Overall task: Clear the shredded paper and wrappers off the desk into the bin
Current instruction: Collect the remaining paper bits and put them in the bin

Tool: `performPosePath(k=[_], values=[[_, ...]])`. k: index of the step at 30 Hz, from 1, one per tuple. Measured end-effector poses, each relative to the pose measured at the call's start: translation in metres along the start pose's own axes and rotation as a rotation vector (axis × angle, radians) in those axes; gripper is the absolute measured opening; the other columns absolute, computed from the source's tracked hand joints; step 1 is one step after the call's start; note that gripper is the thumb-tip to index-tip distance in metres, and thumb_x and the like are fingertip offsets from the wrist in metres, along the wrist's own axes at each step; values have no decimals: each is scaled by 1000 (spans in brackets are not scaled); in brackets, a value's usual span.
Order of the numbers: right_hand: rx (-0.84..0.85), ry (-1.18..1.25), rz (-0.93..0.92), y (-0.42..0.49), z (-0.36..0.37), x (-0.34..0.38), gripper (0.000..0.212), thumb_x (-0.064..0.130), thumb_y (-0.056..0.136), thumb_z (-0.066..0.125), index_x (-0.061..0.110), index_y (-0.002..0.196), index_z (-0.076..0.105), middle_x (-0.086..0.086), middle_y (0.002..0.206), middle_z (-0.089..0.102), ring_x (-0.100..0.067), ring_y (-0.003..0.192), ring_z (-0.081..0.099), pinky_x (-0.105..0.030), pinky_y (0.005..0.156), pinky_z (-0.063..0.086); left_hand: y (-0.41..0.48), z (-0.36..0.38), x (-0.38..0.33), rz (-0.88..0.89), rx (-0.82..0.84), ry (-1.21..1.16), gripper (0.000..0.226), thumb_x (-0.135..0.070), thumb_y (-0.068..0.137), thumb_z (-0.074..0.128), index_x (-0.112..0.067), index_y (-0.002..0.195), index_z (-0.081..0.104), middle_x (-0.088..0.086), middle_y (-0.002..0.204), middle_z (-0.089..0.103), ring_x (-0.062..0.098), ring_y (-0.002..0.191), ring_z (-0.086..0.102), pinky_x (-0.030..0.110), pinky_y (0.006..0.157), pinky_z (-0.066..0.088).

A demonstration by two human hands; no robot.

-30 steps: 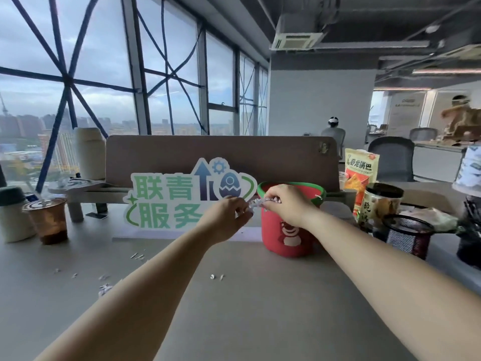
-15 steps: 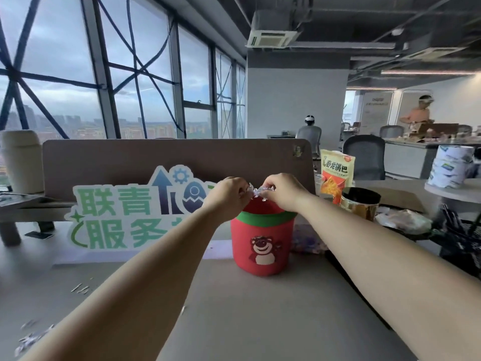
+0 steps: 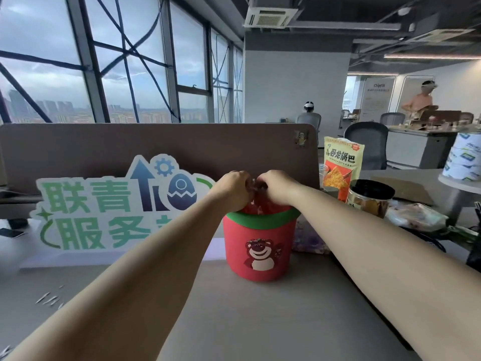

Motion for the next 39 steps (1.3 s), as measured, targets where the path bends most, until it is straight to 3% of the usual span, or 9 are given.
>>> performPosePath(k=[7,14,17,20,26,30,33,37,39], values=[[38,-25,-4,0,2,-2,19,13,83,54,11,96,67,-12,100,69,-30,96,62,-40,84,51,0,4,-2,50,33,36,23,-29,78,54,-19,98,61,7,104,63,29,96,60,34,77,50],[41,4,-32,-8,-13,1,13,21,83,60,22,87,72,-5,100,71,-23,95,62,-38,86,52,-4,-4,-7,58,83,84,24,-42,77,52,-23,88,63,7,101,61,28,97,57,37,81,50],[30,7,-33,-15,-16,1,12,26,83,62,22,88,72,-3,103,69,-21,97,61,-38,88,51,-10,-8,-13,85,101,114,33,-46,73,47,-27,91,67,4,105,61,28,102,56,40,84,51],[40,18,-23,-21,-15,1,15,28,83,62,20,90,72,-3,102,69,-22,97,61,-37,88,51,-16,-13,-14,77,93,109,26,-41,79,52,-28,97,66,2,110,59,27,107,53,41,88,50],[-23,32,-46,-36,-30,9,24,30,89,57,12,97,70,-7,103,69,-24,98,61,-34,84,48,-33,-26,-12,72,63,113,29,-36,84,56,-26,110,63,4,118,53,25,111,50,40,91,48],[-105,98,-65,-51,-56,25,20,22,89,57,11,98,71,-3,94,68,-16,87,58,-24,69,42,-52,-55,-3,50,7,126,30,-35,83,59,-28,112,63,4,120,50,25,113,48,42,91,48],[-128,119,-85,-66,-66,41,18,20,88,58,12,96,71,-5,94,70,-18,89,62,-28,78,48,-74,-75,7,32,-26,95,24,-35,84,61,-27,107,65,3,121,52,25,115,47,41,93,47],[-137,204,-119,-91,-61,74,16,19,87,58,12,93,71,0,74,66,-12,71,58,-19,61,43,-123,-97,21,9,-62,85,26,-32,86,62,-21,109,65,0,125,53,21,112,51,33,88,48],[-118,232,-130,-103,-49,91,14,20,87,59,14,90,71,5,71,64,-14,74,59,-23,64,45,-153,-103,34,-17,-61,96,30,-32,85,63,-19,112,65,1,129,52,21,111,53,34,91,49]])
Point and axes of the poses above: each hand's wrist, its own y-axis towards the middle knuckle, its own z-axis out of the palm, x = y × z, the point moved 9 cm from there along y, towards the middle knuckle
